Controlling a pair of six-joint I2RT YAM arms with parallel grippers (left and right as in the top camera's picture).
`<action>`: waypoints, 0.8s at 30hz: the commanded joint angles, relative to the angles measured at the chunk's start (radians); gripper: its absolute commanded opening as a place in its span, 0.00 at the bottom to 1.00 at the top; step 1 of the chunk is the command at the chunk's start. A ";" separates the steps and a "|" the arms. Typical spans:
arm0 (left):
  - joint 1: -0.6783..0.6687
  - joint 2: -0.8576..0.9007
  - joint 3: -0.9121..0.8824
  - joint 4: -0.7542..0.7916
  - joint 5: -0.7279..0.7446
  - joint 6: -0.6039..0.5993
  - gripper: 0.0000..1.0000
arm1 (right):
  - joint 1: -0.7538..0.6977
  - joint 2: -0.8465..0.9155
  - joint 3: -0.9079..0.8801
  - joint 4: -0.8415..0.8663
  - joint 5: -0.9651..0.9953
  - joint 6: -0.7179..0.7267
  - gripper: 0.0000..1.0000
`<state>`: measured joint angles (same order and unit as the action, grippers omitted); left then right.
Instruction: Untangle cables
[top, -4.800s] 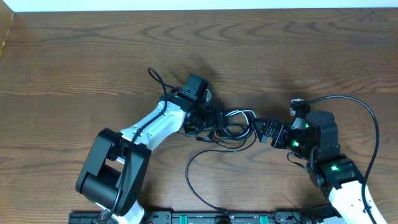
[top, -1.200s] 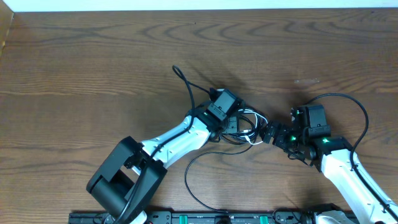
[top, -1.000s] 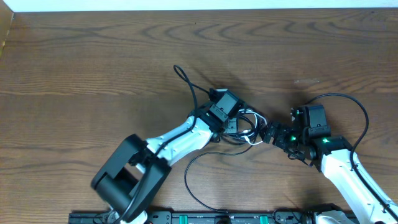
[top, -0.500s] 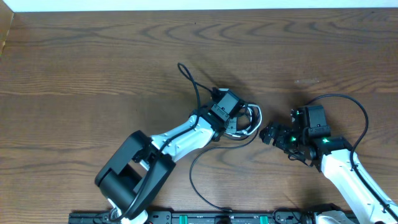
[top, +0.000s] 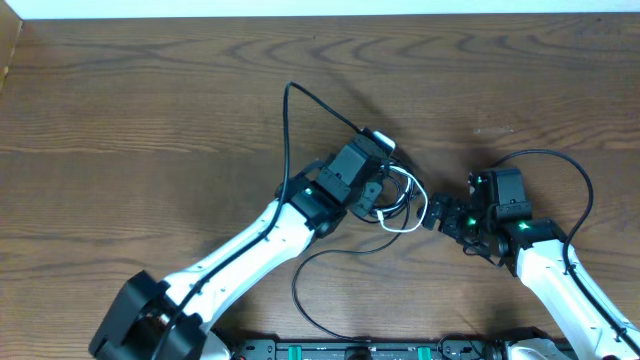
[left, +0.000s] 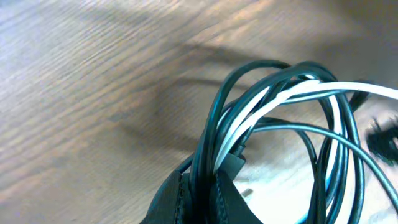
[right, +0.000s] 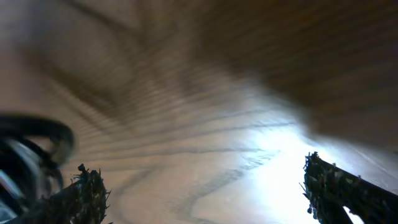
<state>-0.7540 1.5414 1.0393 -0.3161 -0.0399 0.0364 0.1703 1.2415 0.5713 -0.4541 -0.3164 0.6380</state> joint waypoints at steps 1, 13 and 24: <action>0.001 -0.021 -0.003 -0.042 0.036 0.179 0.08 | -0.006 -0.003 0.006 0.056 -0.163 -0.051 0.99; 0.010 -0.021 -0.003 -0.165 0.192 0.283 0.07 | -0.074 -0.004 0.006 0.193 -0.374 -0.183 0.99; 0.064 -0.021 -0.003 -0.079 0.441 0.284 0.08 | -0.037 -0.003 0.005 0.169 -0.406 -0.142 0.75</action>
<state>-0.7074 1.5333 1.0382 -0.4084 0.3077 0.3080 0.1123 1.2411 0.5713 -0.2756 -0.6876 0.4976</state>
